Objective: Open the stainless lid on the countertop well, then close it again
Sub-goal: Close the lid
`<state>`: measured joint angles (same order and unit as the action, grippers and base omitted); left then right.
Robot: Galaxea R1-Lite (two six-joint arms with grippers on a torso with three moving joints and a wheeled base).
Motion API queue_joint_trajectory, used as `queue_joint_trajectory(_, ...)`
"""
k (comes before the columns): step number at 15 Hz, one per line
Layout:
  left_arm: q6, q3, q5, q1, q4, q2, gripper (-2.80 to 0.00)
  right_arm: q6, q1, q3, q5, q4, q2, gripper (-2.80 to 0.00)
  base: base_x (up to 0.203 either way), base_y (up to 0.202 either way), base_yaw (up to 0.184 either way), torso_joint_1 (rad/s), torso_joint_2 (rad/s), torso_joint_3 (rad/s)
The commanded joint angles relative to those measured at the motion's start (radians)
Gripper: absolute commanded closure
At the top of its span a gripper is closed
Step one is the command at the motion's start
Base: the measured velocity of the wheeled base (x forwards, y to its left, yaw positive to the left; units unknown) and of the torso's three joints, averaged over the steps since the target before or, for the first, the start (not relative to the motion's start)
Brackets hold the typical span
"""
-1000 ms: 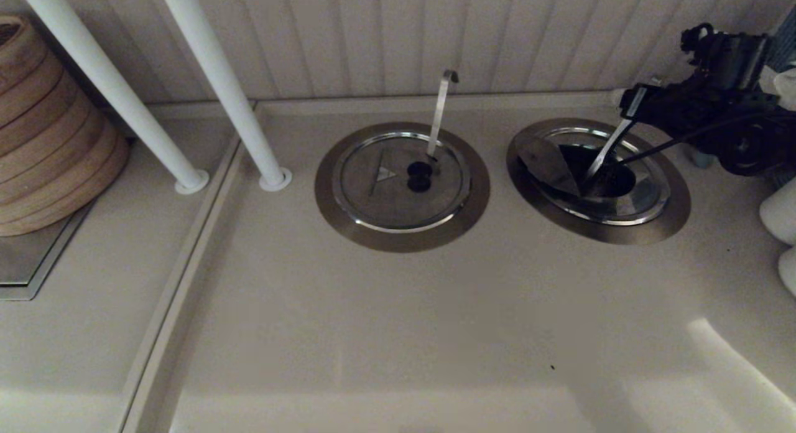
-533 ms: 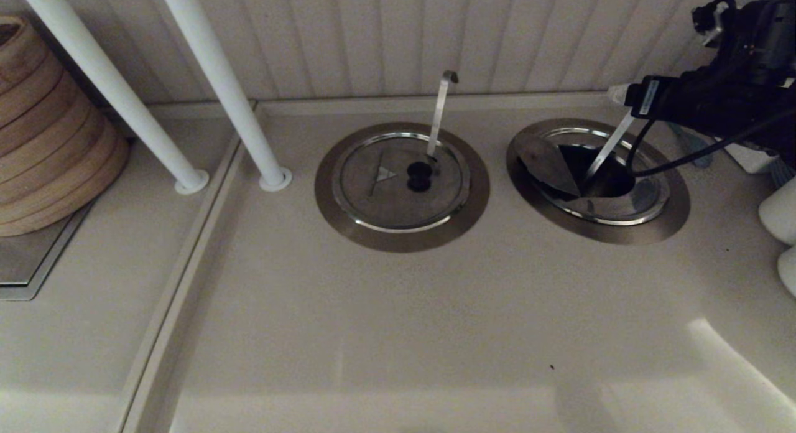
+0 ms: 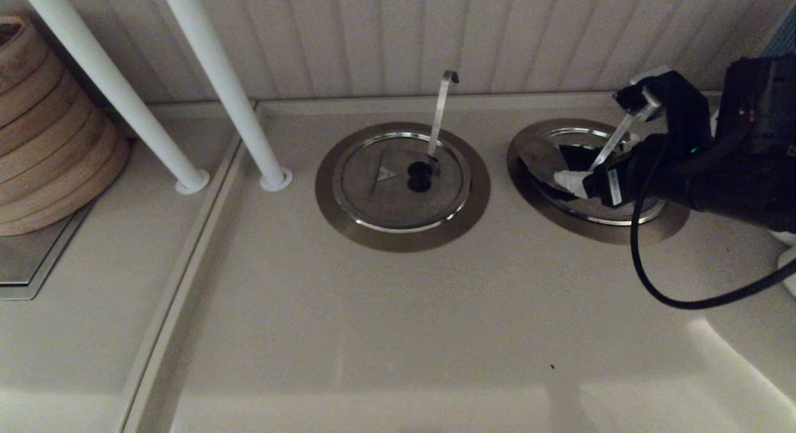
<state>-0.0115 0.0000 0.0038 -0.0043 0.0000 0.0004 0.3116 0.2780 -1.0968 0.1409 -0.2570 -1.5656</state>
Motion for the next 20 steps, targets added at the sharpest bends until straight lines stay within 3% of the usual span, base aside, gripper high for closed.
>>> queue_joint_trajectory(1, -0.001, 0.0, 0.001, 0.0, 0.0, 0.001, 0.0, 0.064, 0.066, 0.087, 0.033, -0.012, 0.025, -2.8, 0.0, 0.0, 0.0, 0.0, 0.0, 0.0)
queue_joint_trajectory(5, -0.001, 0.0, 0.001, 0.0, 0.0, 0.001, 0.0, 0.117, 0.133, 0.167, 0.077, -0.209, 0.002, -2.8, 0.0, 0.0, 0.0, 0.0, 0.0, 0.0)
queue_joint_trajectory(9, -0.001, 0.0, 0.001, 0.0, 0.0, 0.001, 0.0, 0.115, 0.123, 0.146, 0.08, -0.294, -0.114, -2.8, 0.0, 0.0, 0.0, 0.0, 0.0, 0.0)
queue_joint_trajectory(12, -0.001, 0.0, 0.0, 0.0, 0.0, 0.001, 0.0, 0.118, 0.11, 0.119, 0.145, -0.426, -0.192, -2.8, 0.0, 0.0, 0.0, 0.0, 0.0, 0.0)
queue_joint_trajectory(20, -0.001, 0.0, 0.001, 0.0, 0.0, 0.001, 0.0, 0.115, 0.079, 0.062, 0.207, -0.518, -0.257, -2.8, 0.0, 0.0, 0.0, 0.0, 0.0, 0.0)
